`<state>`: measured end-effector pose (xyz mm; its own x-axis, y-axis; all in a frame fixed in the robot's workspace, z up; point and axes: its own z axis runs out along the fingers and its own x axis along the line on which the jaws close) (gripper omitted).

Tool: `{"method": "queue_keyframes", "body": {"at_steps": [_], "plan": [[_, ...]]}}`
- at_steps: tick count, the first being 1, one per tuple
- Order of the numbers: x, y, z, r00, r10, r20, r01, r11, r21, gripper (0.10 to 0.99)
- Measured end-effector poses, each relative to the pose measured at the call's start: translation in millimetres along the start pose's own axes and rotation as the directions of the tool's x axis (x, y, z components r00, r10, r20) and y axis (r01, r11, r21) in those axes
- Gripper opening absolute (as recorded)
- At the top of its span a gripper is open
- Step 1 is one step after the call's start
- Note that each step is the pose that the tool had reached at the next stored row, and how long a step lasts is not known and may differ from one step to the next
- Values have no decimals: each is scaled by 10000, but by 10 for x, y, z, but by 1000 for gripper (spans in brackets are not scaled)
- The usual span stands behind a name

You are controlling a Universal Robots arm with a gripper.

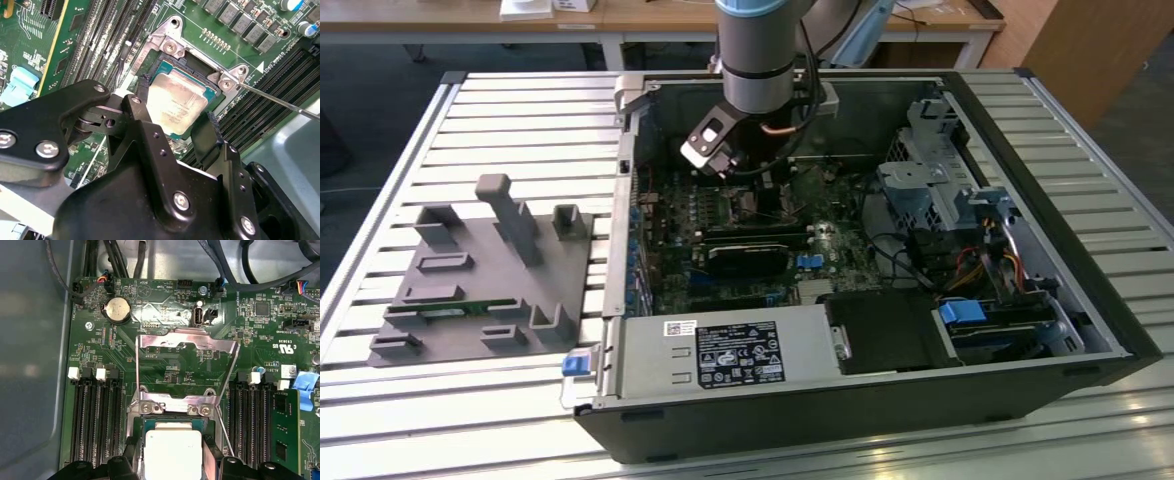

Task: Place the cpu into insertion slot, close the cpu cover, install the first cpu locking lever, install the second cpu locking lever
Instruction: 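Place the cpu into insertion slot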

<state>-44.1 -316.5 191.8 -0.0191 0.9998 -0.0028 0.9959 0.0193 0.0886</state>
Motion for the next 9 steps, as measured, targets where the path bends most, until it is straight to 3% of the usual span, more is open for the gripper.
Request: {"method": "queue_keyframes", "body": {"at_steps": [9], "plan": [[0, 2, -19, 10000, 0, 1, 0, 10000, 0, 612]]}}
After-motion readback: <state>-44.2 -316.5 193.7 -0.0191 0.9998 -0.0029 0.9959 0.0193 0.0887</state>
